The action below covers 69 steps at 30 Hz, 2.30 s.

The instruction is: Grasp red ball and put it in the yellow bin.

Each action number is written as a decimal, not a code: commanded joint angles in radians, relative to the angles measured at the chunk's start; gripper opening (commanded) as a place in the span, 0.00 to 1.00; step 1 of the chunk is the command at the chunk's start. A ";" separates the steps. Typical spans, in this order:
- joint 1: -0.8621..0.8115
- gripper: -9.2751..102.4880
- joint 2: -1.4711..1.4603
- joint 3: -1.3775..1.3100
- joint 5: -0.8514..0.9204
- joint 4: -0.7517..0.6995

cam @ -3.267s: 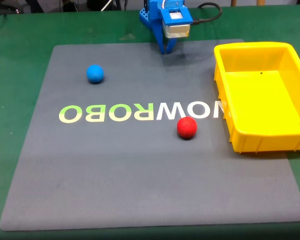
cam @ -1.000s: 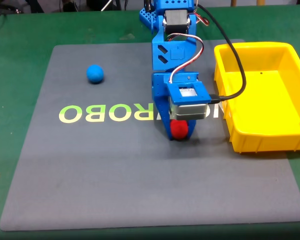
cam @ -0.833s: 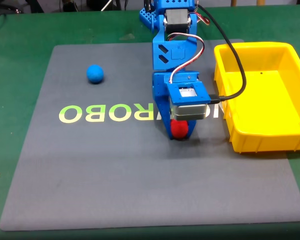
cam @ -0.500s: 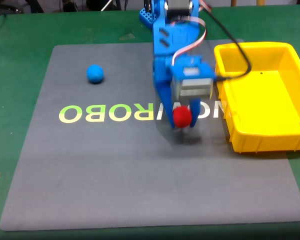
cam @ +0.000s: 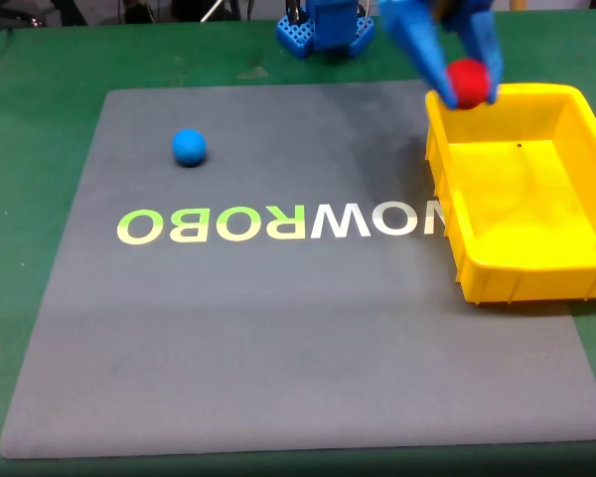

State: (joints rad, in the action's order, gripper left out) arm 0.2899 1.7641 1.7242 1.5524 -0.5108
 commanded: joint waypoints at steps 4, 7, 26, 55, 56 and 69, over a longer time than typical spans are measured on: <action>0.170 0.08 0.138 0.078 -0.063 -0.046; 0.199 0.08 0.138 0.087 -0.072 -0.057; 0.147 0.43 0.179 0.123 -0.040 -0.058; -0.276 0.08 1.560 1.351 0.133 -0.747; -0.282 0.08 1.560 1.371 0.135 -0.747; -0.288 0.08 1.563 1.376 0.110 -0.844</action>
State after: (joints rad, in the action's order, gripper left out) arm 0.0123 3.3134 3.0695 1.6736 -1.3499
